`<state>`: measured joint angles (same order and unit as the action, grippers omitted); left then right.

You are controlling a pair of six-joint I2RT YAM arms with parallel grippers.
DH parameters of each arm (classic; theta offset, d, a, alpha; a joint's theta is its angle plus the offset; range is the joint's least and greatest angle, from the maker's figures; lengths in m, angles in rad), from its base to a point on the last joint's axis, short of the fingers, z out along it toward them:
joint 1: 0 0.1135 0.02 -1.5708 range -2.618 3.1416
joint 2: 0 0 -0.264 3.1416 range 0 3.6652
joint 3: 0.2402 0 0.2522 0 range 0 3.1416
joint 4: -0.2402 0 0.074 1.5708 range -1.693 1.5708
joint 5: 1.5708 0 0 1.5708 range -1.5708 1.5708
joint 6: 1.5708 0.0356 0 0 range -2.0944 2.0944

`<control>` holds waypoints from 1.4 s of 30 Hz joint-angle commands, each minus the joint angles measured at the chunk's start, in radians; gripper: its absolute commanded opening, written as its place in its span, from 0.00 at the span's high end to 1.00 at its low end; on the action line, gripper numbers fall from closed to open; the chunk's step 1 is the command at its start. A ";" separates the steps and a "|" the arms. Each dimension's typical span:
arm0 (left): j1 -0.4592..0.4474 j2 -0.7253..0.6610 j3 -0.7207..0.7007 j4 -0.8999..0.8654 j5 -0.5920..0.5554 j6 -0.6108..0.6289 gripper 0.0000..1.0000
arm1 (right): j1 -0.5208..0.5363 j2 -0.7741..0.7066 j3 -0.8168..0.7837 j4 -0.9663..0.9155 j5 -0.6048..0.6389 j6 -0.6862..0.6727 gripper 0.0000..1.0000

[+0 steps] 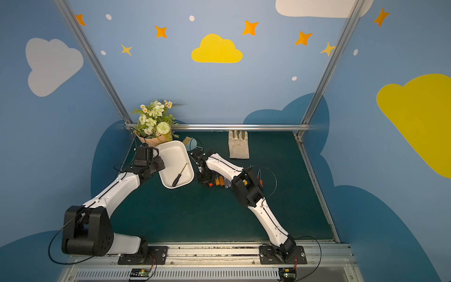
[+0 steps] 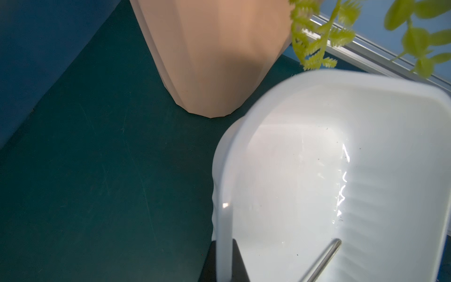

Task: Take out the screwdriver from the storage box
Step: Place the screwdriver at the center of the board.

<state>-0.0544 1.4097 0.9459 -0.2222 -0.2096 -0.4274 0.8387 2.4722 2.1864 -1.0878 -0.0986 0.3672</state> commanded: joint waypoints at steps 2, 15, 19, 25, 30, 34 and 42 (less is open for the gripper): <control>0.004 -0.010 0.005 0.032 0.018 -0.012 0.98 | -0.003 0.025 0.017 -0.039 0.002 0.010 0.73; 0.005 -0.009 0.005 0.031 0.022 -0.010 0.98 | -0.006 -0.022 0.013 -0.019 -0.007 0.021 0.66; 0.004 -0.010 0.005 0.032 0.025 -0.009 0.98 | -0.006 -0.027 0.012 -0.016 -0.001 0.024 0.66; 0.004 -0.009 0.005 0.031 0.026 -0.010 0.98 | -0.007 -0.104 -0.040 0.036 0.006 0.019 0.66; 0.004 -0.008 0.005 0.030 0.026 -0.008 0.98 | -0.009 -0.201 -0.083 0.078 0.045 0.013 0.66; 0.004 -0.004 0.005 0.031 0.028 -0.006 0.98 | -0.010 -0.287 -0.132 0.119 0.075 0.016 0.66; 0.004 0.003 0.010 0.034 0.036 -0.004 0.98 | -0.008 -0.419 -0.178 0.195 -0.025 0.046 0.65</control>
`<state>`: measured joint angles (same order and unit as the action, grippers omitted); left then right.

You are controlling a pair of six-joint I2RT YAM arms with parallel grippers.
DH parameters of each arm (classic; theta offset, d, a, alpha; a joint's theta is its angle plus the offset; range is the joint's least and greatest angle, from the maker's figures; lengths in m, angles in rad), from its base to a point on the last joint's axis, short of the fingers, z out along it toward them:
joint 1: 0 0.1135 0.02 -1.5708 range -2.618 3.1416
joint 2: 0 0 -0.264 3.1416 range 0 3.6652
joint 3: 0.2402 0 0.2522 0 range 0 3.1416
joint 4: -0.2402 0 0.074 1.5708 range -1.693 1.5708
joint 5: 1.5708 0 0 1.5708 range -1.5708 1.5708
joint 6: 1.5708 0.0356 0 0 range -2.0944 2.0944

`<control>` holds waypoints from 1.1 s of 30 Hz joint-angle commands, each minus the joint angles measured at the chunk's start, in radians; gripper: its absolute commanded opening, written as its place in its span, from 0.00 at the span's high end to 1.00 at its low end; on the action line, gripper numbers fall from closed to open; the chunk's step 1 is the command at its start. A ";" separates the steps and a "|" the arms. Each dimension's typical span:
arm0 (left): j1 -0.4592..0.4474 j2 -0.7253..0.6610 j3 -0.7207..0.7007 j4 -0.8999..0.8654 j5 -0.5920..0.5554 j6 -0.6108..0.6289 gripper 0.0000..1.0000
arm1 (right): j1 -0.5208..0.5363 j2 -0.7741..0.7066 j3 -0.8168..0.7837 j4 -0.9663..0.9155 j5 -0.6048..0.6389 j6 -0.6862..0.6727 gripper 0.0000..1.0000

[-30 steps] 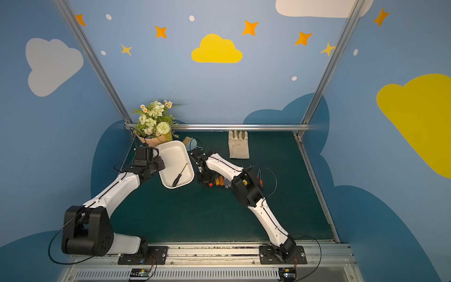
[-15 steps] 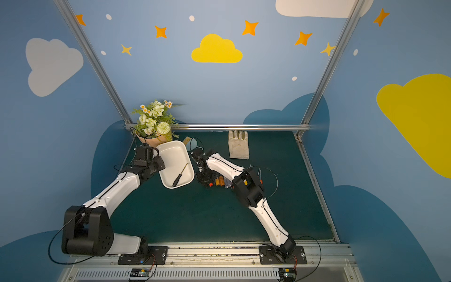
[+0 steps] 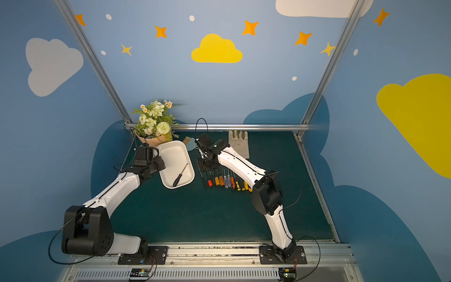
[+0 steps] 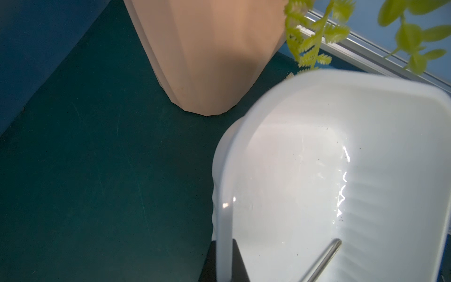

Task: Take out the screwdriver from the storage box
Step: Place the screwdriver at the center of the board, then pick up the screwdriver from the storage box.

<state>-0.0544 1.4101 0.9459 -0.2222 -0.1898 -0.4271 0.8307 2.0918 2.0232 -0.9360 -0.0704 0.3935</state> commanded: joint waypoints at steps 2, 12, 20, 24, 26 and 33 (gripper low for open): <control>0.004 0.003 0.008 0.036 0.025 -0.003 0.98 | 0.002 -0.043 -0.002 0.051 -0.100 0.035 0.65; -0.004 0.015 0.007 0.047 0.079 0.001 0.98 | 0.045 0.010 0.000 0.135 -0.214 0.120 0.61; -0.015 0.010 0.005 0.047 0.080 -0.002 0.98 | 0.071 0.037 -0.034 0.213 -0.268 0.195 0.61; -0.026 0.012 0.005 0.046 0.081 -0.003 0.98 | 0.079 0.062 -0.059 0.262 -0.290 0.251 0.61; -0.033 0.016 0.007 0.043 0.077 -0.004 0.98 | 0.082 0.077 -0.067 0.282 -0.292 0.274 0.61; -0.045 0.015 0.011 0.033 0.062 -0.001 0.98 | 0.098 0.117 -0.083 0.316 -0.256 0.331 0.61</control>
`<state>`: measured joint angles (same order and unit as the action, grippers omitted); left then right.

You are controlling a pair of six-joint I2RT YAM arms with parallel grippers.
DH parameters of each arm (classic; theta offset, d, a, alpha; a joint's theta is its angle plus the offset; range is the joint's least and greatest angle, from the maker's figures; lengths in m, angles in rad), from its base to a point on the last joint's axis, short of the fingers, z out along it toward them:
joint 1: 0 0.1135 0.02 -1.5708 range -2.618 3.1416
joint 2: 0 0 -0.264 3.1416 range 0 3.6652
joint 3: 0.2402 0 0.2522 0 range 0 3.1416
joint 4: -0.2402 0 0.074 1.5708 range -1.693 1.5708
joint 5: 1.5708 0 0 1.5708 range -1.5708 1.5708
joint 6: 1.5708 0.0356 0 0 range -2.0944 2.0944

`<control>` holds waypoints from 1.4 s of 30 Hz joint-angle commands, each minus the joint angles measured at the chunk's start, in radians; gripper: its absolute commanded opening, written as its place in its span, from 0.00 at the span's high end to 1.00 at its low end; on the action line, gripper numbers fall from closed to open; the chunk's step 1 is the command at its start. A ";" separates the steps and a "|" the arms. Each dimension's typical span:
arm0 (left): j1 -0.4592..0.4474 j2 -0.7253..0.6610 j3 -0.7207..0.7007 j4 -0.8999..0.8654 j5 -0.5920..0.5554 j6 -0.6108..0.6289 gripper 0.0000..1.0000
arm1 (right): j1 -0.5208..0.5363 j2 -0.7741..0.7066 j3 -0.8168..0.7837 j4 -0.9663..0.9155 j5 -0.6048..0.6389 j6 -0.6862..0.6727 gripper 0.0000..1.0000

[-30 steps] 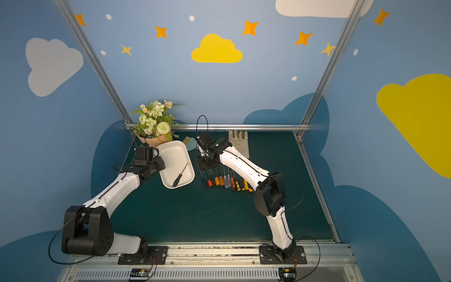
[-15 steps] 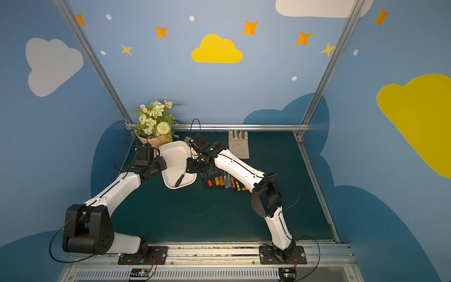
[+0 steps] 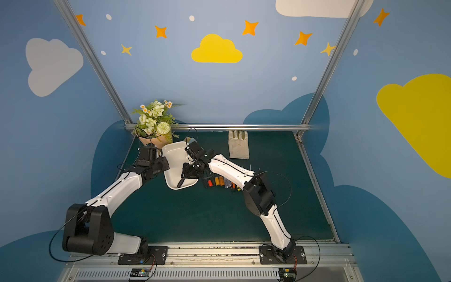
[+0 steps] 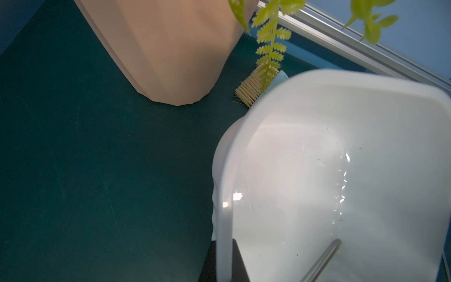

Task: Take out the screwdriver from the storage box
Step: Pick up the screwdriver from the storage box.

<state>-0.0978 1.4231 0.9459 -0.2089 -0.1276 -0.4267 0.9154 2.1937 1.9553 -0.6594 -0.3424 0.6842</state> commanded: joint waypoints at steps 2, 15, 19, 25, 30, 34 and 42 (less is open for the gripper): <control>-0.003 0.000 0.011 0.019 0.000 -0.003 0.98 | 0.023 0.012 -0.038 0.059 0.054 0.062 0.61; -0.005 -0.004 0.013 0.020 0.012 -0.007 0.98 | 0.036 0.052 -0.089 0.173 0.131 0.163 0.61; -0.004 -0.004 0.014 0.019 0.014 -0.006 0.98 | 0.040 0.071 -0.076 0.166 0.160 0.184 0.61; -0.005 -0.008 0.014 0.019 0.015 -0.006 0.98 | 0.046 0.119 -0.042 0.165 0.198 0.207 0.61; -0.006 -0.008 0.015 0.019 0.019 -0.007 0.98 | 0.056 0.142 -0.008 0.164 0.203 0.202 0.61; -0.005 -0.008 0.013 0.020 0.019 -0.006 0.98 | 0.063 0.173 0.027 0.142 0.211 0.192 0.61; -0.003 -0.010 0.016 0.016 0.006 -0.012 0.98 | 0.056 0.239 0.100 0.061 0.246 0.161 0.67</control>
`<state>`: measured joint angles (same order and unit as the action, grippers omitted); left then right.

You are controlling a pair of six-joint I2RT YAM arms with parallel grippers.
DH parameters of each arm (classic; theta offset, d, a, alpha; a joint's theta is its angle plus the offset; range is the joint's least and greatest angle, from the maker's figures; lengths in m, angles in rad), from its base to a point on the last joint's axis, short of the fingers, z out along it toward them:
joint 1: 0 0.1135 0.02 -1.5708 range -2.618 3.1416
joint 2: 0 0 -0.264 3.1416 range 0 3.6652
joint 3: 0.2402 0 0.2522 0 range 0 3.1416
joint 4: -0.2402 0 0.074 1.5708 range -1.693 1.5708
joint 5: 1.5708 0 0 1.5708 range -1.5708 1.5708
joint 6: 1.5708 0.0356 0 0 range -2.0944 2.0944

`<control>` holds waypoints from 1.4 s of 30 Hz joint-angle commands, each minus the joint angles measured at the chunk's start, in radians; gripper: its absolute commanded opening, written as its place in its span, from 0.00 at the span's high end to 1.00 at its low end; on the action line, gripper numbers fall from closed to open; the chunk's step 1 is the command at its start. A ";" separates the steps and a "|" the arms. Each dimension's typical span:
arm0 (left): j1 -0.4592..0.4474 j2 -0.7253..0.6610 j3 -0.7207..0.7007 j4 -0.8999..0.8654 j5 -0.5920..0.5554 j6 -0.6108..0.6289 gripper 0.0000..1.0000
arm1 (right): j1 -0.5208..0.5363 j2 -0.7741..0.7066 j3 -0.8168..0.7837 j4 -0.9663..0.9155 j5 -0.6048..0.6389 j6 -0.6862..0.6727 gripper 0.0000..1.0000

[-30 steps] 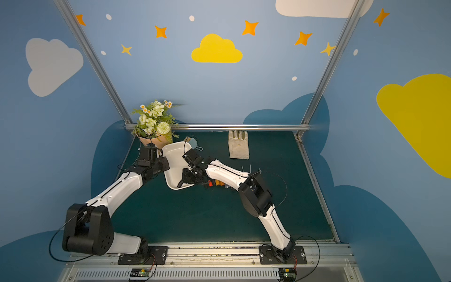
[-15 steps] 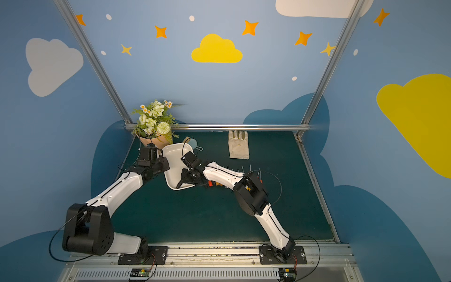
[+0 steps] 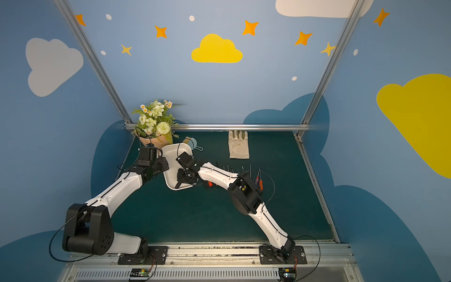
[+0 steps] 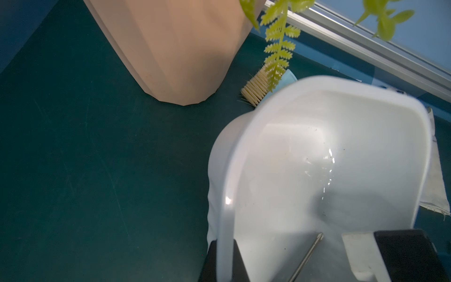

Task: Take out the screwdriver from the storage box
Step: Pick up the screwdriver from the storage box.

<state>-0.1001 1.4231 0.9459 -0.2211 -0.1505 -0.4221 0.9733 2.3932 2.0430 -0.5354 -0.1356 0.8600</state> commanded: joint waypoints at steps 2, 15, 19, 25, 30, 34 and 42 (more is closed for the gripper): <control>-0.001 -0.010 0.016 0.026 0.028 -0.016 0.98 | -0.003 0.047 0.018 -0.068 0.040 -0.023 0.70; 0.007 0.000 0.019 0.019 0.002 -0.016 0.98 | -0.004 -0.037 0.011 -0.035 0.002 -0.173 0.98; 0.009 0.003 0.017 0.019 -0.004 -0.014 0.98 | -0.004 -0.052 -0.002 -0.035 0.009 -0.198 1.00; 0.011 0.008 0.019 0.017 -0.009 -0.013 0.98 | -0.009 -0.058 -0.004 -0.012 -0.046 -0.220 1.00; 0.014 0.016 0.021 0.012 -0.017 -0.010 0.98 | -0.016 -0.063 -0.009 0.002 -0.083 -0.239 1.00; 0.017 0.020 0.022 0.012 -0.020 -0.010 0.98 | -0.019 -0.098 -0.023 0.021 -0.105 -0.260 1.00; 0.029 0.019 0.024 0.008 -0.029 -0.007 0.98 | -0.045 -0.154 -0.038 0.031 -0.143 -0.272 1.00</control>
<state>-0.0811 1.4361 0.9463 -0.2306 -0.1707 -0.4236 0.9455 2.3093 2.0190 -0.5259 -0.2558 0.6037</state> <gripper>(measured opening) 0.082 0.149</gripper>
